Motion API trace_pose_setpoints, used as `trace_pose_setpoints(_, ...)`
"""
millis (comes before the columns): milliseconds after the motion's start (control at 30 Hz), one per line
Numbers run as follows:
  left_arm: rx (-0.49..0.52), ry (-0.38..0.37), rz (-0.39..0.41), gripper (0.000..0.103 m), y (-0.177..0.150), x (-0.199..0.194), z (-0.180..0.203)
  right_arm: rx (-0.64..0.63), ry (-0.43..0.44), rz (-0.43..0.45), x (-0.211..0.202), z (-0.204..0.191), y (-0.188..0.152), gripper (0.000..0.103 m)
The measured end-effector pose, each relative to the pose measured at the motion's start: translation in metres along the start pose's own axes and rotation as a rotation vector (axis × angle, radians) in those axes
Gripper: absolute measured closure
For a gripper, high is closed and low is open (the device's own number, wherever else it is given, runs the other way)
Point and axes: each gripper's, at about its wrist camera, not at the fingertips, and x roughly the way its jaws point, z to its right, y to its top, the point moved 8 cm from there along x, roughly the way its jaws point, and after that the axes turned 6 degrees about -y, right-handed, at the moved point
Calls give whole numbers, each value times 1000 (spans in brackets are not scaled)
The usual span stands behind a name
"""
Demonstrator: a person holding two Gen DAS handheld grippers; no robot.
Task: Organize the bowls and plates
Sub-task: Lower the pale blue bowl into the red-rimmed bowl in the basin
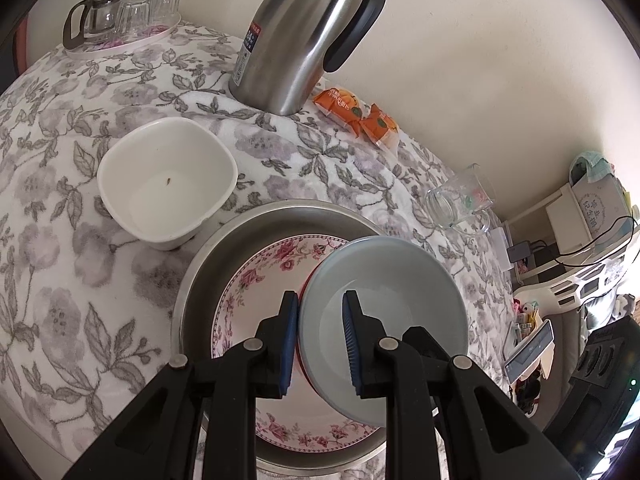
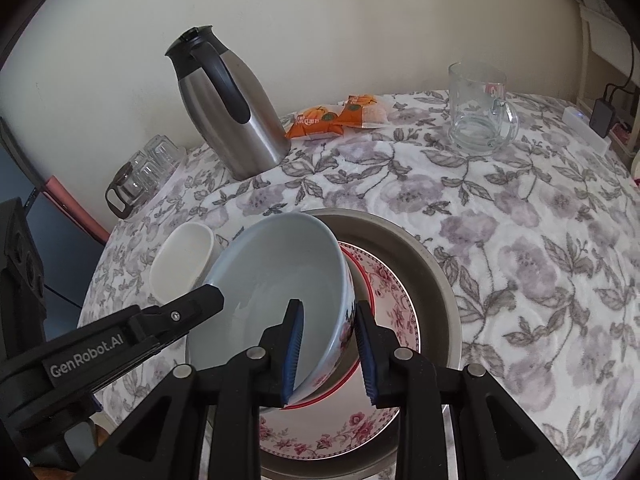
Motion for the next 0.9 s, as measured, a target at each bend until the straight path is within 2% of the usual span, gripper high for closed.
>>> trace_pose_setpoints(167, -3, -1, 1, 81, -1, 1, 0, 9, 1, 10, -3, 3, 2, 70)
trace_pose_setpoints(200, -4, -3, 2, 81, -1, 0, 0, 4, -11, 13, -4, 4, 3, 66)
trace_pose_setpoints(267, 0, -23, 11, 81, 0, -2, 4, -9, -25, 30, -6, 3, 4, 65)
trace_pose_setpoints(600, 1, -22, 26, 82, 2, -6, 4, 28, -5, 65, -18, 15, 13, 65)
trace_pose_setpoints(767, -19, -22, 32, 82, 3, -9, -1, 77, -20, 28, -8, 32, 9, 65)
trace_pose_setpoints(900, -23, -20, 32, 82, 3, -9, -2, 110, 6, -7, 3, 37, 4, 65)
